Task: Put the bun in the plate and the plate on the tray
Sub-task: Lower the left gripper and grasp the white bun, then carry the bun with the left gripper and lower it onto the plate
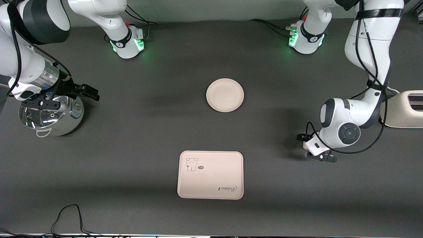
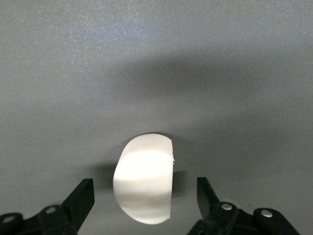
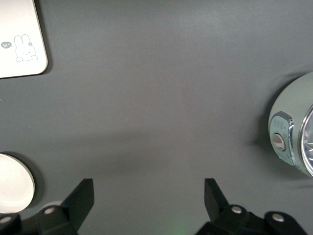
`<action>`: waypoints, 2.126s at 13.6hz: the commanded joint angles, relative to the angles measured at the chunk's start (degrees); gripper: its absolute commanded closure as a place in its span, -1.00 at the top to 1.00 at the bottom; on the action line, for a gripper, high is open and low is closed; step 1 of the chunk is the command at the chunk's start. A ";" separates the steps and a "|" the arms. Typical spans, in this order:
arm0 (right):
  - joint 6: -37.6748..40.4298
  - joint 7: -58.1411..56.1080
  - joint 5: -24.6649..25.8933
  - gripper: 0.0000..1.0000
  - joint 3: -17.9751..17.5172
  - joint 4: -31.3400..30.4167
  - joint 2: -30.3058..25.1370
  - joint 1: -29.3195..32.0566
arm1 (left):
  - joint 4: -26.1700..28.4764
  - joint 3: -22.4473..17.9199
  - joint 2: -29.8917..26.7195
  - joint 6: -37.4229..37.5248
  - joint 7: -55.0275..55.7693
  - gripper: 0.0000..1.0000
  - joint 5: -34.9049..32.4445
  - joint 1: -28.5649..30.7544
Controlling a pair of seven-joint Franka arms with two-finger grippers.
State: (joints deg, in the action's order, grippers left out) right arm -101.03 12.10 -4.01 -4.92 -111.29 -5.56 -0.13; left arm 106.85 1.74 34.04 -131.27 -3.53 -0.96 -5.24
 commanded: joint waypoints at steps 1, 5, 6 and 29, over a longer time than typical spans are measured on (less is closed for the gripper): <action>-1.97 1.08 -1.00 1.00 -4.03 -0.07 0.73 2.84 | 0.12 -0.60 -0.38 -0.56 -1.39 0.36 0.51 -0.65; -3.03 1.26 -1.09 1.00 -4.83 -0.51 0.90 2.77 | -0.23 -0.60 -0.38 -0.04 -1.22 -0.34 0.52 -0.65; -3.03 1.17 -1.00 1.00 -5.70 -1.03 1.16 2.76 | -0.50 -0.43 -0.38 0.14 -1.04 -0.37 0.60 -0.74; -16.83 13.74 -0.83 1.00 -15.99 -0.86 14.08 0.83 | -6.92 18.65 -6.02 8.15 53.95 -0.36 0.70 -17.51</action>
State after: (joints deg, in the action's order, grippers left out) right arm -117.56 24.13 -4.00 -20.30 -113.00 7.53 0.81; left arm 100.45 20.79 25.41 -120.81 44.33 2.17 -19.28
